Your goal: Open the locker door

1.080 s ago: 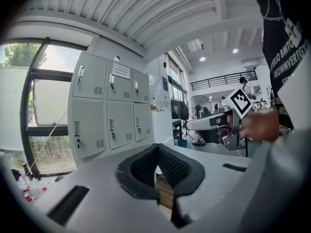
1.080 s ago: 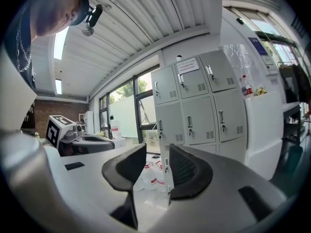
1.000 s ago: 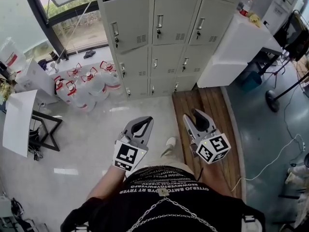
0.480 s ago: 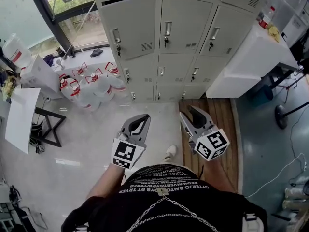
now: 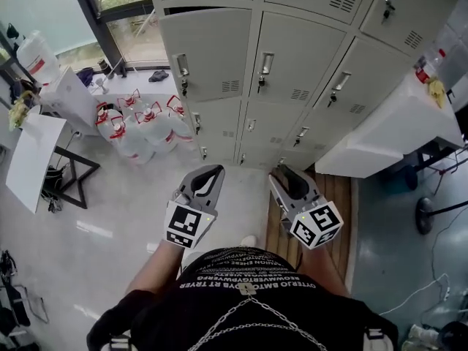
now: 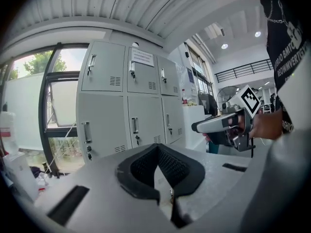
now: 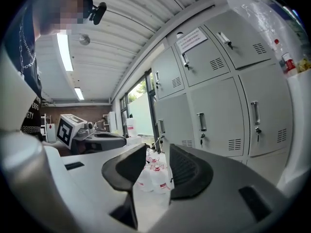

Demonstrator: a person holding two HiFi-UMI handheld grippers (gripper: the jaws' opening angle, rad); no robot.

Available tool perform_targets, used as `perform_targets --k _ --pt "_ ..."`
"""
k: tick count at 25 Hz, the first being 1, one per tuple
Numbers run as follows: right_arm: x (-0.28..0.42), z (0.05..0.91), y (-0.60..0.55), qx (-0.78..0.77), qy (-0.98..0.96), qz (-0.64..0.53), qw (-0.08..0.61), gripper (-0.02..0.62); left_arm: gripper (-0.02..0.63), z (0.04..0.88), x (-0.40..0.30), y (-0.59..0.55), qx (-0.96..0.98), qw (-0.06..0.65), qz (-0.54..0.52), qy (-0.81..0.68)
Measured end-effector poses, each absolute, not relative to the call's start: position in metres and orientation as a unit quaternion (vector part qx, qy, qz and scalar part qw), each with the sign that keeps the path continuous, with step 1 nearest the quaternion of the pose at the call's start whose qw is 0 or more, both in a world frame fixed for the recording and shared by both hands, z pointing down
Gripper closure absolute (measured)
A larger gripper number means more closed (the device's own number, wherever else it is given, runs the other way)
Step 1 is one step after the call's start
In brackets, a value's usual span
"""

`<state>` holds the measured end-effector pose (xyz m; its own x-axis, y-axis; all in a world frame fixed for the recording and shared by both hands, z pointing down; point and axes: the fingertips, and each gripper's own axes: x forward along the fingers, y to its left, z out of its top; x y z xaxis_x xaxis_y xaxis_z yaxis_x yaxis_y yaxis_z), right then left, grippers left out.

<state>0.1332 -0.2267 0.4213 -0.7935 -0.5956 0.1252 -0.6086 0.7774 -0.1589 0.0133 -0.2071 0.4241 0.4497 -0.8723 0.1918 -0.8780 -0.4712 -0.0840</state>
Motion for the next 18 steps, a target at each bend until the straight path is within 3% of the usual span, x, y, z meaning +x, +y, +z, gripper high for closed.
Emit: perform_targets --k 8,18 --pt "0.128 0.431 -0.280 0.285 -0.951 0.113 0.031 0.468 0.606 0.425 0.009 -0.237 0.831 0.013 0.116 -0.544" --pt "0.026 0.436 -0.321 0.228 -0.967 0.108 0.043 0.465 0.607 0.438 -0.087 -0.269 0.799 0.035 0.112 -0.590"
